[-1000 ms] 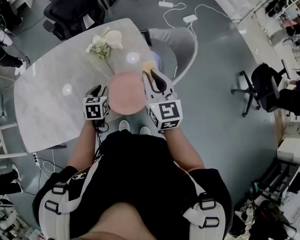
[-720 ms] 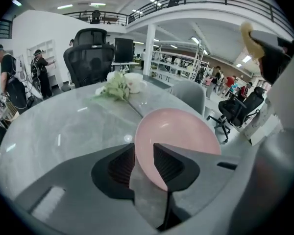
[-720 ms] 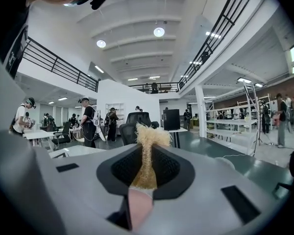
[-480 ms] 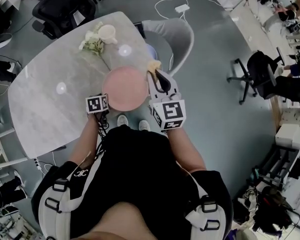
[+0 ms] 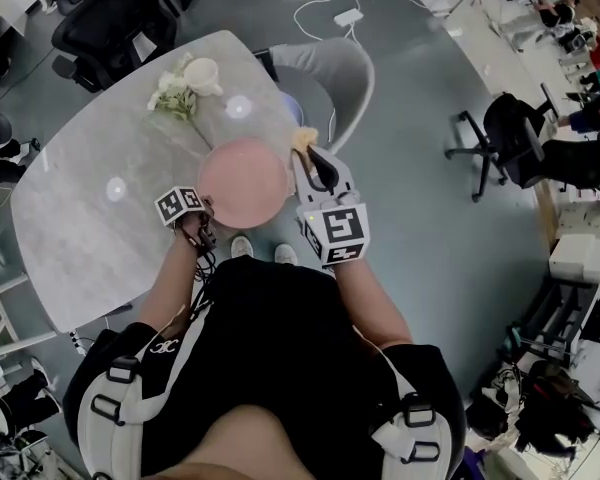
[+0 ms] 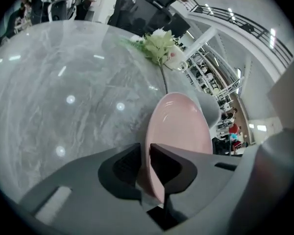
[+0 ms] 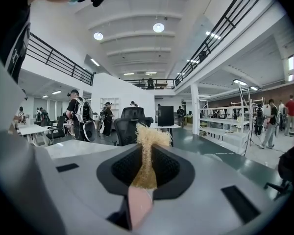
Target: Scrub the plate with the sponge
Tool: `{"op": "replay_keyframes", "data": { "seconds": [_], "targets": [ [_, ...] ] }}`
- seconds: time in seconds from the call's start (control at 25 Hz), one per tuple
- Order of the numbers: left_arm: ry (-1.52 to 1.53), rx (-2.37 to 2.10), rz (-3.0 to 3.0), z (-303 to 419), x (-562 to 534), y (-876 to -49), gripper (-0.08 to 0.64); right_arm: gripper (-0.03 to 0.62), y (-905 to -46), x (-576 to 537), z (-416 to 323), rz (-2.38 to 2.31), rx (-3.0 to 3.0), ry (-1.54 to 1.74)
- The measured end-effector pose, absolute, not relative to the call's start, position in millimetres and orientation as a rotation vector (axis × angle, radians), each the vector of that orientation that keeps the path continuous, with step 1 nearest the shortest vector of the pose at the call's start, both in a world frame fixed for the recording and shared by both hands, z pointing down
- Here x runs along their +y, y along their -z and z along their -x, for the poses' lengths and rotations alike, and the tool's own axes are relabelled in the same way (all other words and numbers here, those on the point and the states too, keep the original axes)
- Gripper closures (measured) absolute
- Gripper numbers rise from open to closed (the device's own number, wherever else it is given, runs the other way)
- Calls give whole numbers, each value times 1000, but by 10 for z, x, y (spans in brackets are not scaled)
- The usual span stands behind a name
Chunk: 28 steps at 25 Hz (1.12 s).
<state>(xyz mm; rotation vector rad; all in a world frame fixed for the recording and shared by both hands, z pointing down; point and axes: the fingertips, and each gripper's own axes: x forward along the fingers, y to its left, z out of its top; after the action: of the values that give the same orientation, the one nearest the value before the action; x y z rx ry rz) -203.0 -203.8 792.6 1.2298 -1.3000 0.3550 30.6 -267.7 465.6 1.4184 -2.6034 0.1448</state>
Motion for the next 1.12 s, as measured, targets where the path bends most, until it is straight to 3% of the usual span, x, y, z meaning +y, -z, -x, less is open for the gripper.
{"op": "replay_keyframes", "data": {
  "seconds": [0.04, 0.24, 0.8, 1.12],
  "targets": [
    [-330, -1268, -1209, 1995, -2033, -7941, 520, 540, -4664, -2674, -307, -1418, -2603, -146],
    [-229, -1175, -1200, 1840, -1994, -7875, 538, 540, -4662, -2643, -291, -1407, -2609, -145],
    [-66, -1151, -1394, 1634, -2224, -6931, 535, 540, -4741, -2499, 69, -1254, -2677, -184],
    [-31, -1187, -1570, 1397, -2411, -6287, 535, 540, -5058, -2454, 713, -1026, -2725, -477]
  ]
}}
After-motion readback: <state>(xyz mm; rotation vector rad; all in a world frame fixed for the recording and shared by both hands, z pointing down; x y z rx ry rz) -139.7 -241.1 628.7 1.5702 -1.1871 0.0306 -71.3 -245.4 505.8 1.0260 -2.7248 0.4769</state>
